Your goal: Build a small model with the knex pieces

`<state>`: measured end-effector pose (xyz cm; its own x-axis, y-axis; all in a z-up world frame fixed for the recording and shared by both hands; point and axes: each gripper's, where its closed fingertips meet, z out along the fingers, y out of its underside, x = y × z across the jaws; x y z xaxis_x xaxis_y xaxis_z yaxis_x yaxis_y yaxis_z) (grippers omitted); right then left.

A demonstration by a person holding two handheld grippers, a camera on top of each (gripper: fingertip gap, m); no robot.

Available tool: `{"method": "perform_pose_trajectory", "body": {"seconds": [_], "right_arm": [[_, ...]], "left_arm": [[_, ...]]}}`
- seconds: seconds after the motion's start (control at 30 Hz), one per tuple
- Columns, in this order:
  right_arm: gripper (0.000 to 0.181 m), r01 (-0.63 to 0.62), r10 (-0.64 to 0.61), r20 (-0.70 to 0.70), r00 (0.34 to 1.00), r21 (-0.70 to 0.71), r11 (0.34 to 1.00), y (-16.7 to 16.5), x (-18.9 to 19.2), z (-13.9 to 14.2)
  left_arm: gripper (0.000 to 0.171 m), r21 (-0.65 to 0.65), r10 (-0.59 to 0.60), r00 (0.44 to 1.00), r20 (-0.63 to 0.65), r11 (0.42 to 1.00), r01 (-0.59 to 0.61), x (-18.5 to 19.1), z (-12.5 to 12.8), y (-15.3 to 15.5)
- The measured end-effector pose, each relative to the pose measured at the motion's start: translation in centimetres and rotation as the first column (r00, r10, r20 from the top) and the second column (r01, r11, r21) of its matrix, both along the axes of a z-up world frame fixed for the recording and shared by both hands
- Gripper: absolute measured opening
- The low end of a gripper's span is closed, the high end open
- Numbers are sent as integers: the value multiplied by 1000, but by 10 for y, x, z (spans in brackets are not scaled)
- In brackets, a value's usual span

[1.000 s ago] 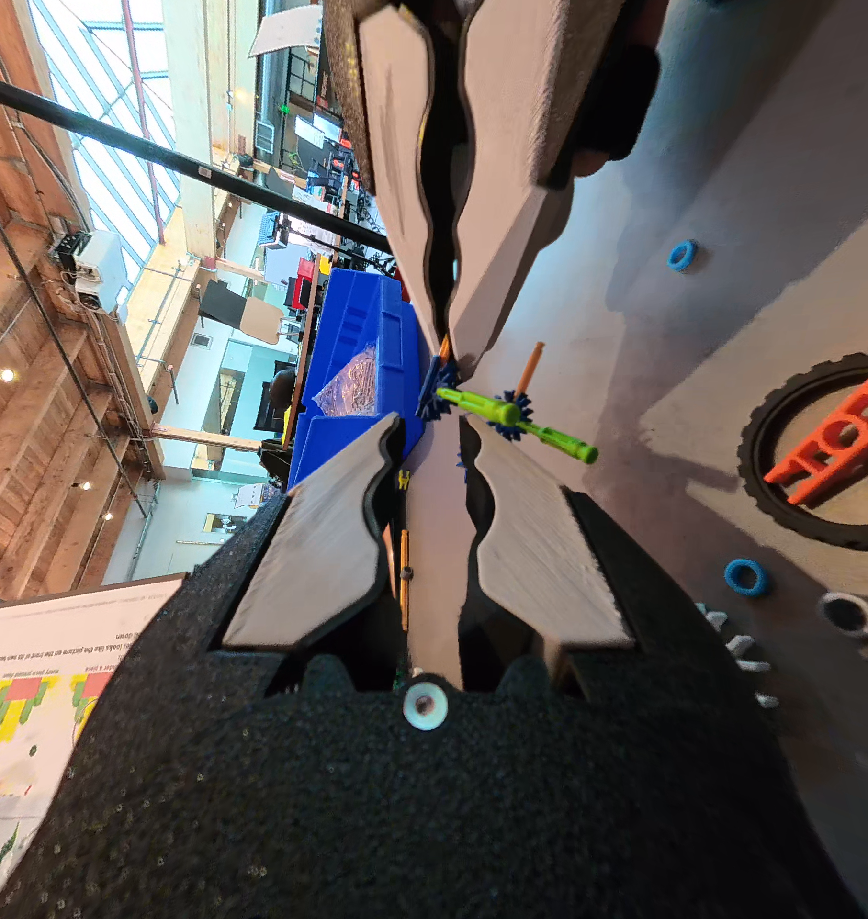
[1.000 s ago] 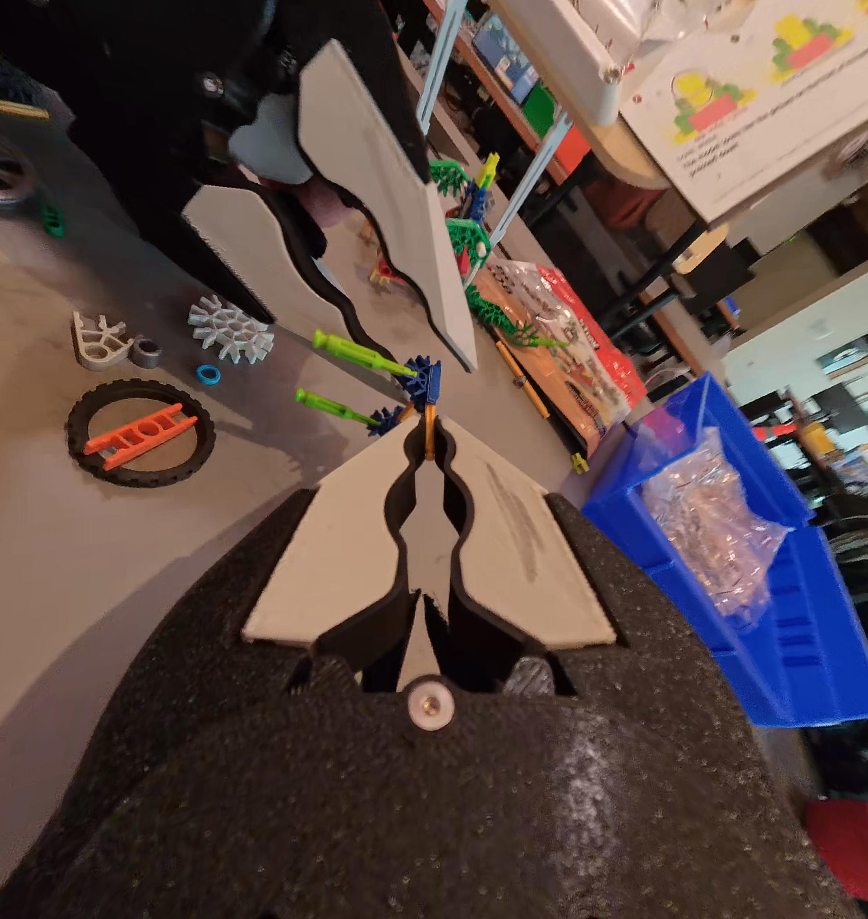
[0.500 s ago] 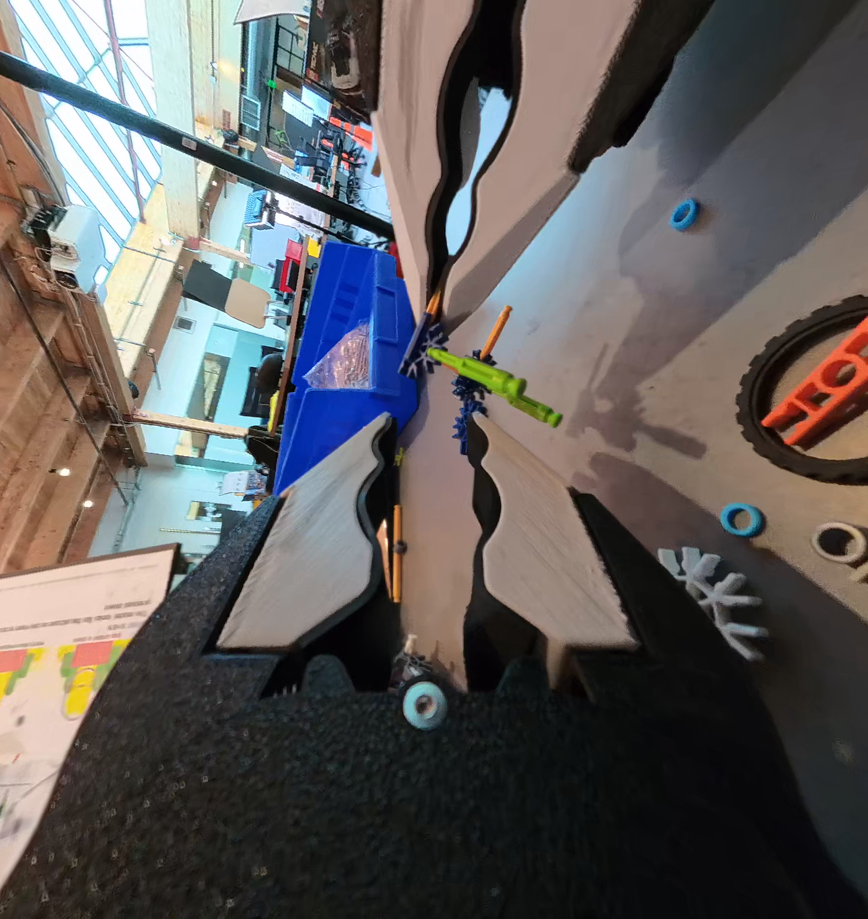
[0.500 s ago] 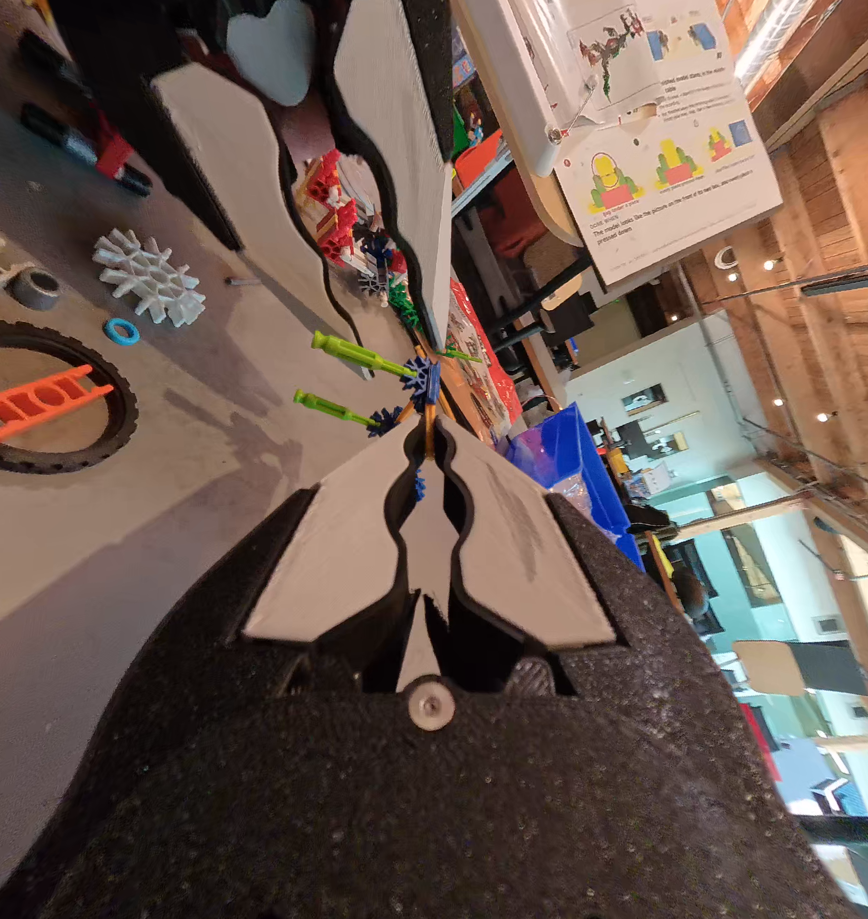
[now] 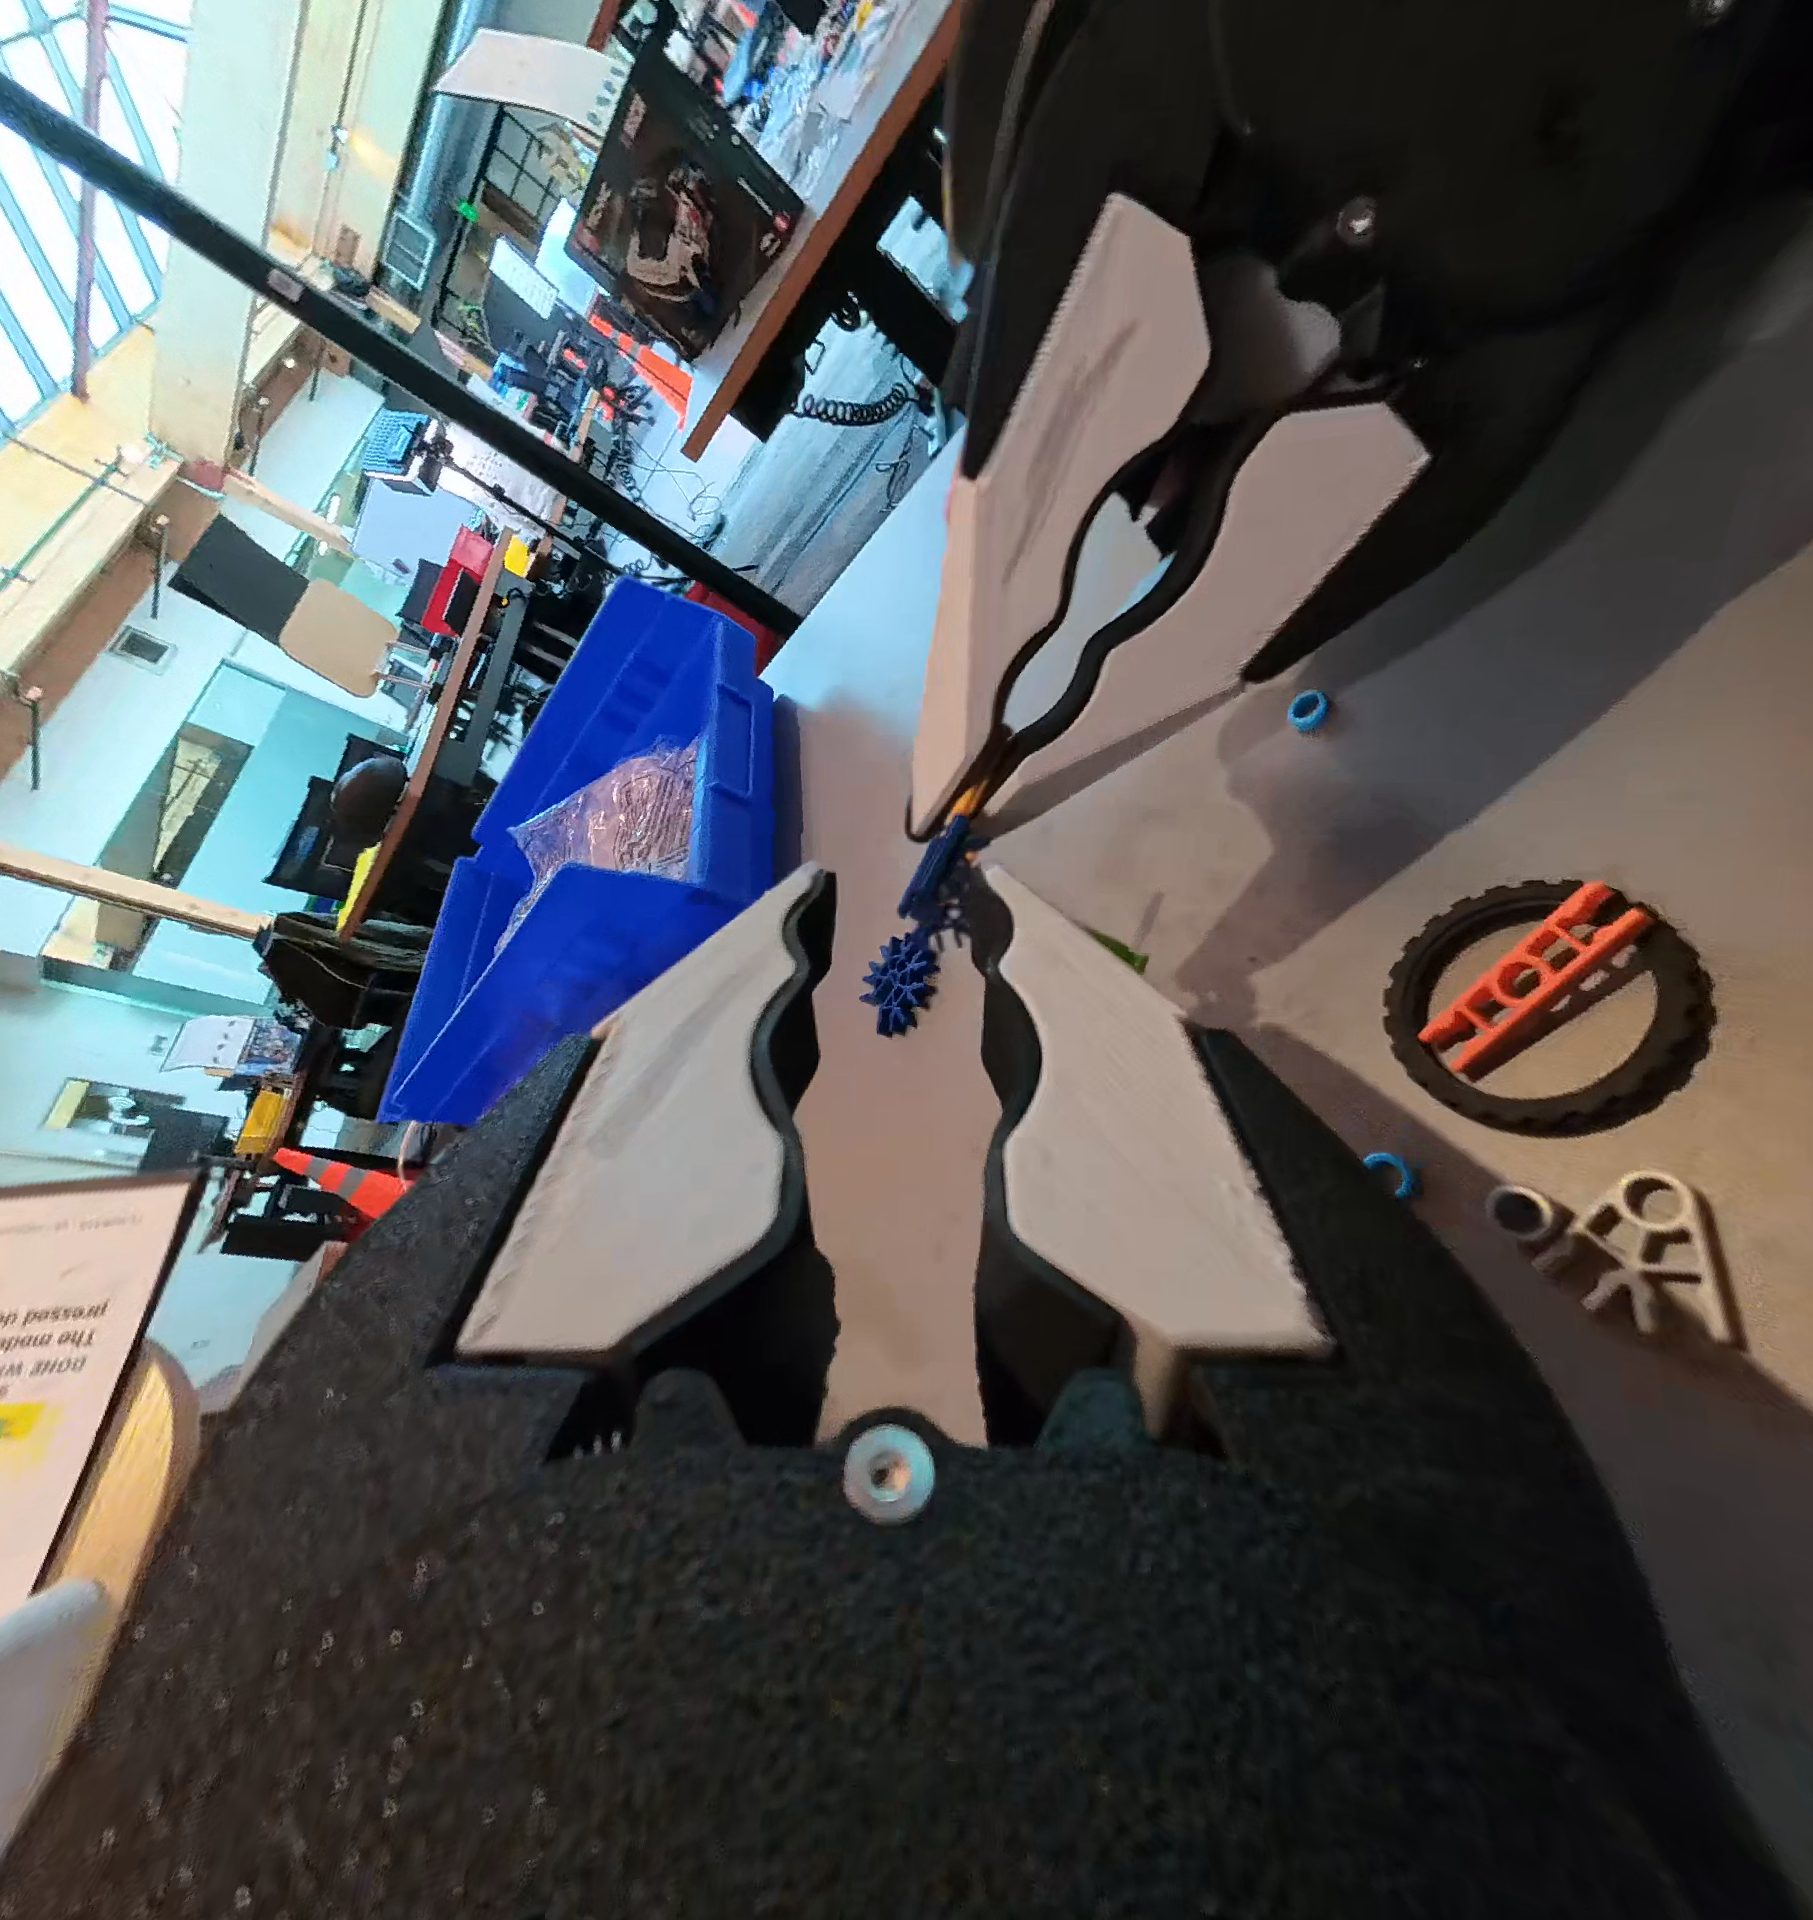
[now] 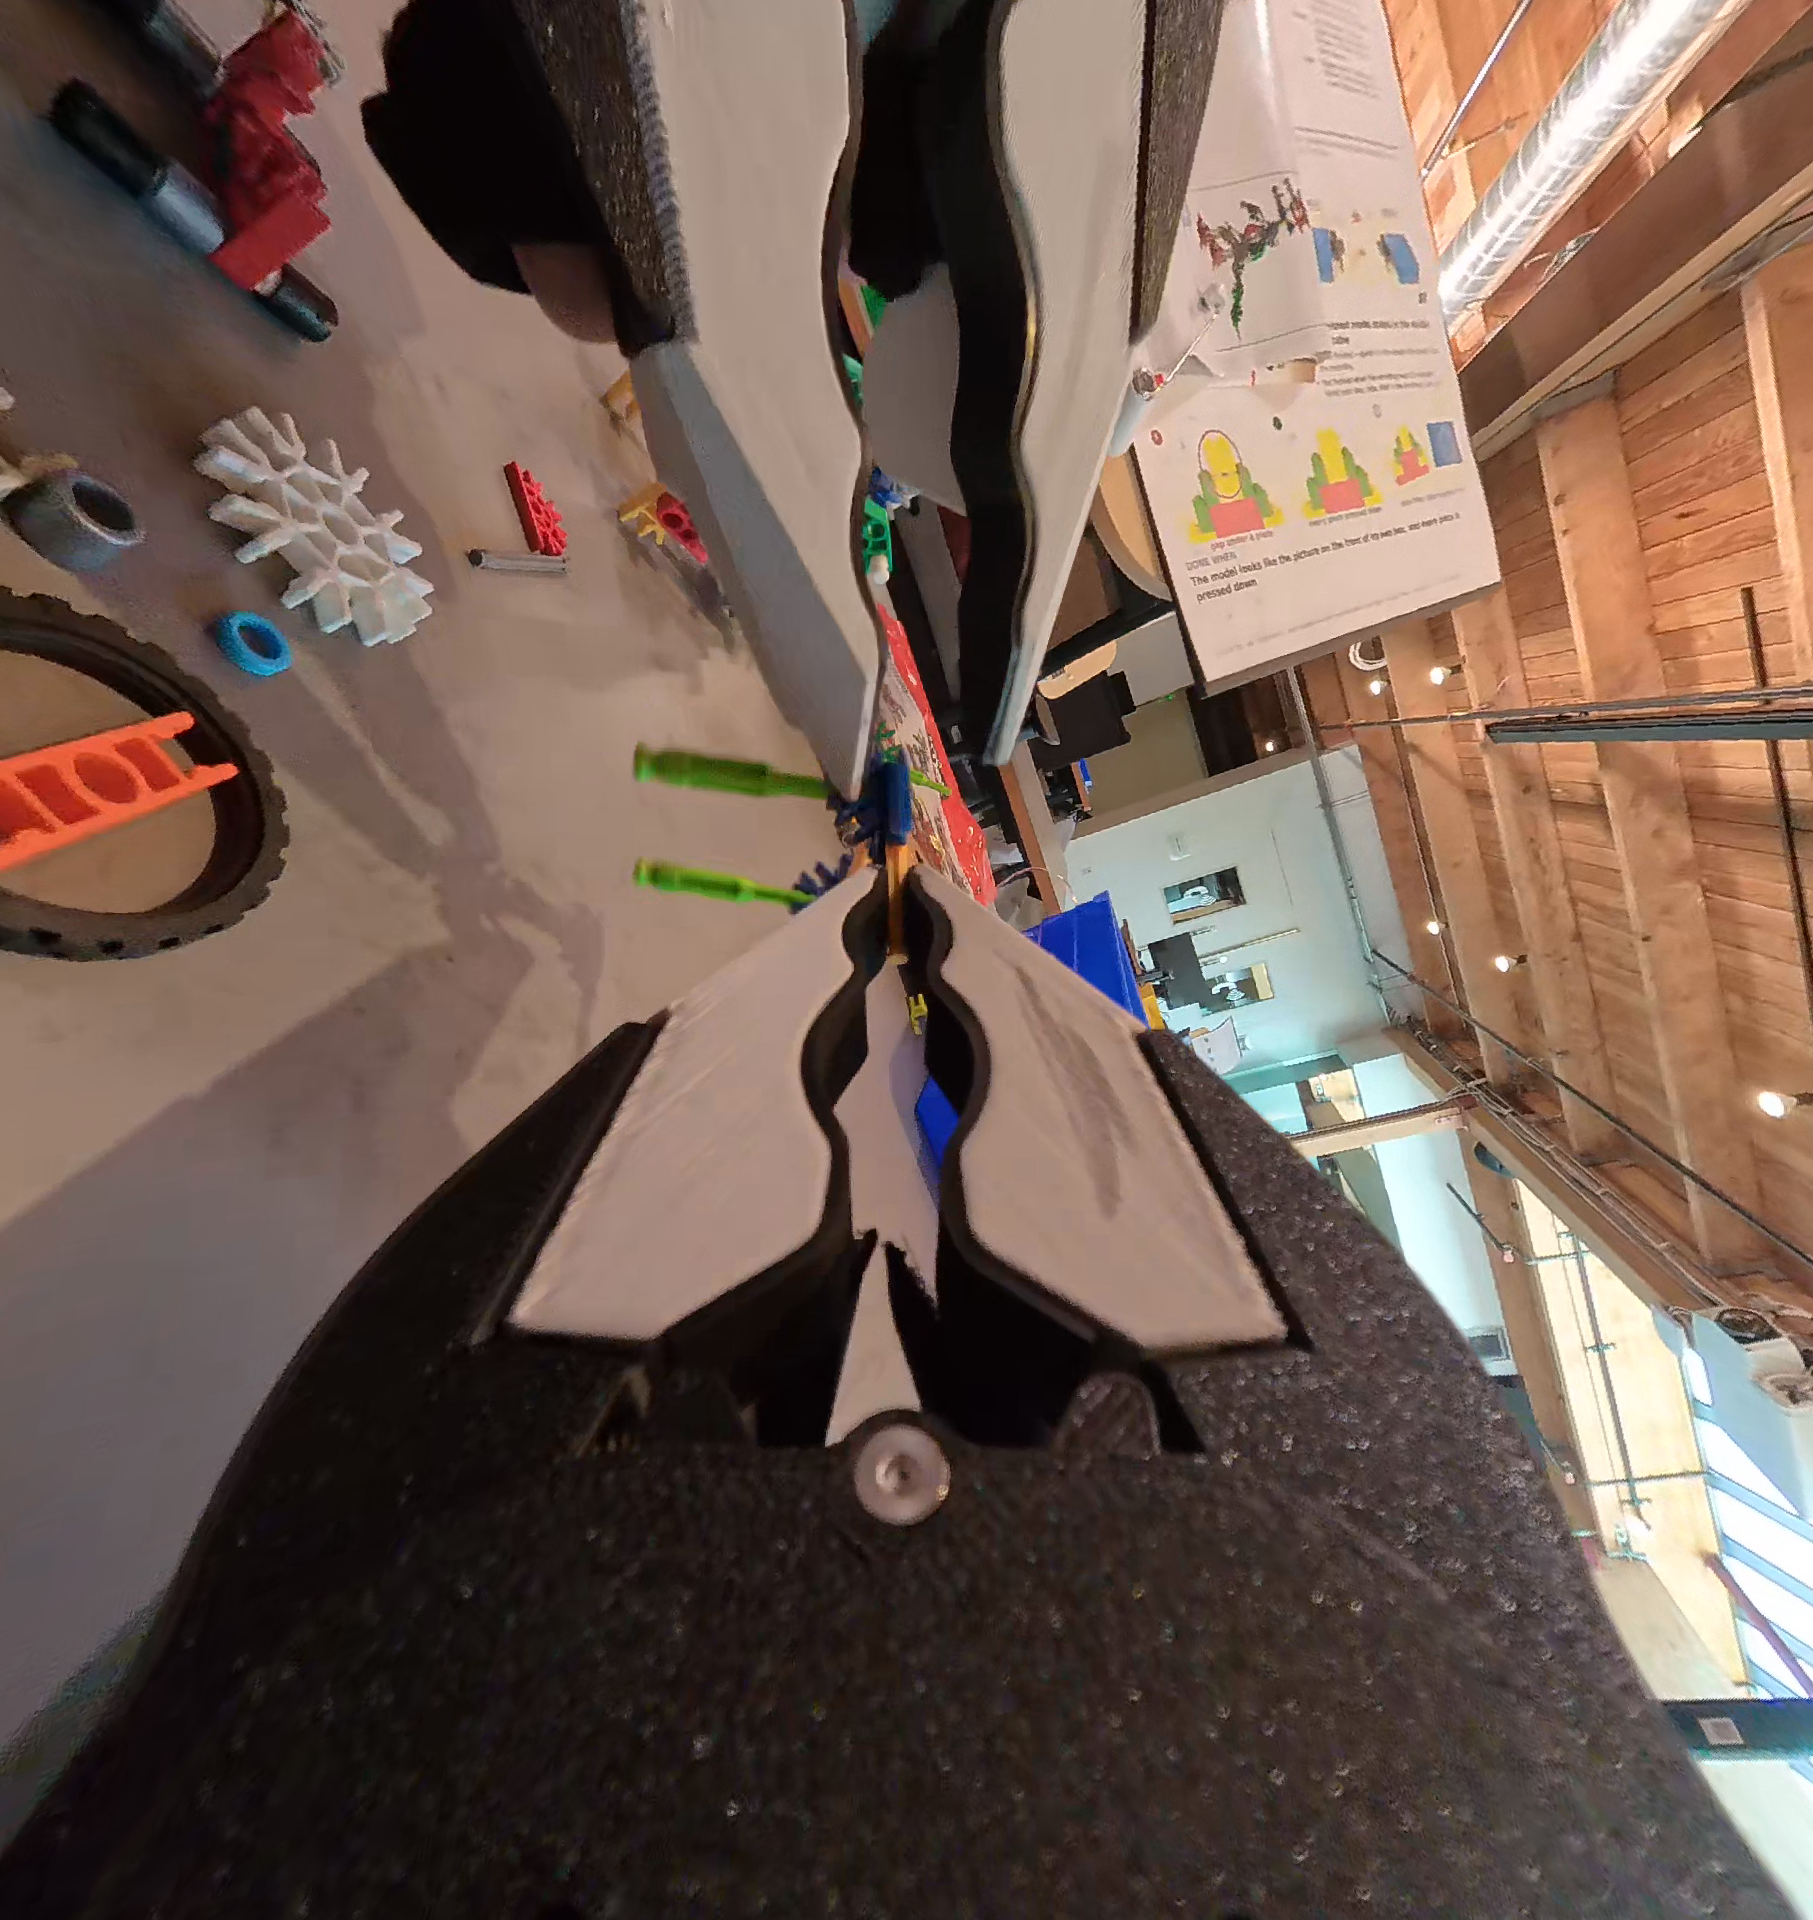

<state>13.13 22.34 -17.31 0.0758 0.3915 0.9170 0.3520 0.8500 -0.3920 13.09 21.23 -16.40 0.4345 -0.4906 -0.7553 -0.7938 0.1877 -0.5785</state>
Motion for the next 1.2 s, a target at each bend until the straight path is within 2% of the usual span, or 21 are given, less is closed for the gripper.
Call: {"method": "perform_pose_trajectory", "body": {"seconds": [0.1, 0.57, 0.67, 0.77, 0.83, 0.93, 1.07, 1.2], "right_arm": [[1, 7, -7, 8, 1000, 6, 1000, 1, 0, -2], [1, 1, -1, 9, 1000, -19, 1000, 1, -1, -4], [1, 1, -1, 8, 1000, -23, 1000, 1, 0, -4], [1, 22, -22, 13, 1000, -30, 999, 4, 0, -5], [1, 41, -41, 2, 999, -60, 997, 10, 0, -4], [1, 59, -61, -22, 998, -79, 995, 14, 2, 1], [1, 40, -41, -7, 999, -33, 999, 6, -2, -2], [1, 28, -28, -11, 1000, -16, 999, 2, -3, -1]], "left_arm": [[23, -10, 20, 1000, -21, 1000, -21, 2, -5, 2], [25, -64, 27, 995, 93, 998, -21, -9, -5, 1], [27, -115, 43, 985, 169, 993, -24, -9, -3, 1], [28, -257, 74, 960, 270, 966, -2, -8, -9, -4], [30, -306, 103, 940, 327, 952, 2, -9, -11, -6], [27, -345, 140, 931, 337, 938, -16, -9, -17, -8], [27, -401, 163, 910, 381, 916, 4, 4, -25, -7], [13, -416, 197, 906, 375, 909, -26, 4, -28, -2]]}}
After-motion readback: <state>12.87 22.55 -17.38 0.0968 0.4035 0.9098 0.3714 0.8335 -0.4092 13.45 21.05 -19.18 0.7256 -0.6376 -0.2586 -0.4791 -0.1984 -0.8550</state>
